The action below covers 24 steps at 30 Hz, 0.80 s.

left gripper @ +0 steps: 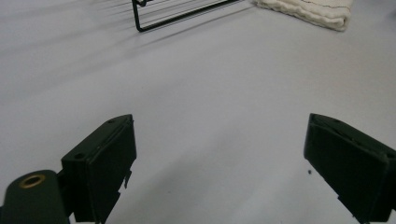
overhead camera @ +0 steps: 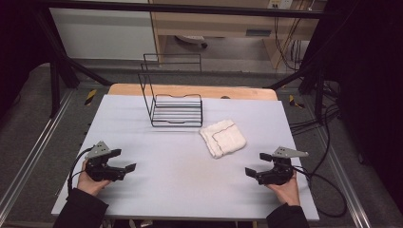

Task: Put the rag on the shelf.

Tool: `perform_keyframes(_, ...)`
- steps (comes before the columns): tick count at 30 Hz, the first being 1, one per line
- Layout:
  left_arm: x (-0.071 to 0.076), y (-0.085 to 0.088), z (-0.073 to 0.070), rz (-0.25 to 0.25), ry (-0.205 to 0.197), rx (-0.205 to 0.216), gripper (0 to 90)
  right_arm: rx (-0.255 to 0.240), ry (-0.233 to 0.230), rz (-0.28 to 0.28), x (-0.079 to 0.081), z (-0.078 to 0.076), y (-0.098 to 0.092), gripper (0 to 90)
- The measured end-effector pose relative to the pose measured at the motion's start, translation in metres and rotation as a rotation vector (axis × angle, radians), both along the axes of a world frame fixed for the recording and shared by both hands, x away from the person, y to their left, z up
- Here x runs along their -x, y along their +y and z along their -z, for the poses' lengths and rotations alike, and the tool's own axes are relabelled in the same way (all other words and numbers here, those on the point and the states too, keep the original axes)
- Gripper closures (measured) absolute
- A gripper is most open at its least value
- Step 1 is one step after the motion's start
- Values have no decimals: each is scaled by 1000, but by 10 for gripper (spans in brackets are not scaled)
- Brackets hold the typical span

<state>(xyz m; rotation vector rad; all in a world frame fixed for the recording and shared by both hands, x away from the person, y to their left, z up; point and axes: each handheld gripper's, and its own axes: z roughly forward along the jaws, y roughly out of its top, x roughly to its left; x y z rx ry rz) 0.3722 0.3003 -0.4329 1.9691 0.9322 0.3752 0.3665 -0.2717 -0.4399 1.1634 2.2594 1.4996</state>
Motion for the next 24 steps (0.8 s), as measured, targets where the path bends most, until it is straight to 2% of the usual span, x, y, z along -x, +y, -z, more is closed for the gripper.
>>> perform_keyframes(11, 0, 1, 1, -1, 0, 3, 91, -5, 3, 7, 1, 0, 2, 9)
perform_keyframes(24, 1, 1, 2, 1, 3, -4, 91, 47, 14, 1, -5, -2, 23, 13)
